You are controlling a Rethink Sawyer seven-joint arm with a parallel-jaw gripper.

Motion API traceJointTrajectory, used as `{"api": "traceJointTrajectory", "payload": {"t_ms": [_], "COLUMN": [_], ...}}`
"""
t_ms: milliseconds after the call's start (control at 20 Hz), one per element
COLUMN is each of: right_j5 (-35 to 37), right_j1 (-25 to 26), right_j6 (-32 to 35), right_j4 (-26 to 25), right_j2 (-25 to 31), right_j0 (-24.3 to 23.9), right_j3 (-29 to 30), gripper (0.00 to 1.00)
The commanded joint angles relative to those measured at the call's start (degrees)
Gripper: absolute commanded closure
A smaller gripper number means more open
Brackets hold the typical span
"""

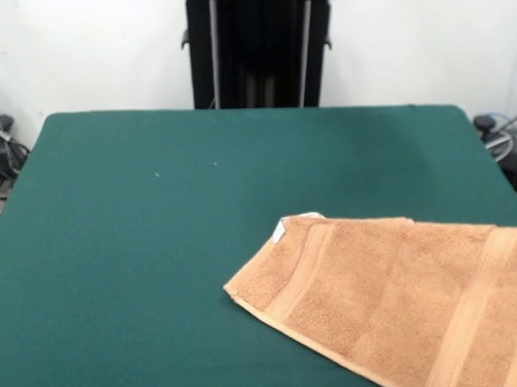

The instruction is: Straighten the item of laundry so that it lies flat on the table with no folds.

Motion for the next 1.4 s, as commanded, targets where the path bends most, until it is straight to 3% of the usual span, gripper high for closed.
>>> {"api": "traceJointTrajectory", "payload": {"t_ms": [50,350,800,1400], "right_j5": [-11.6,-15.5,-16.1,-17.6], "right_j1": [-5.4,-3.7,-2.2,-2.5], "right_j6": [2.3,-3.0,3.1,3.8], "right_j4": [-4.6,-10.4,-12.8,-16.1], "right_j2": [4.0,0.9,-0.1,0.5], "right_j0": [-0.1,-2.0,-1.8,-2.2], "right_j3": [17.3,19.2,18.6,19.1], "gripper": [1.00,1.00,1.00,1.00]}}
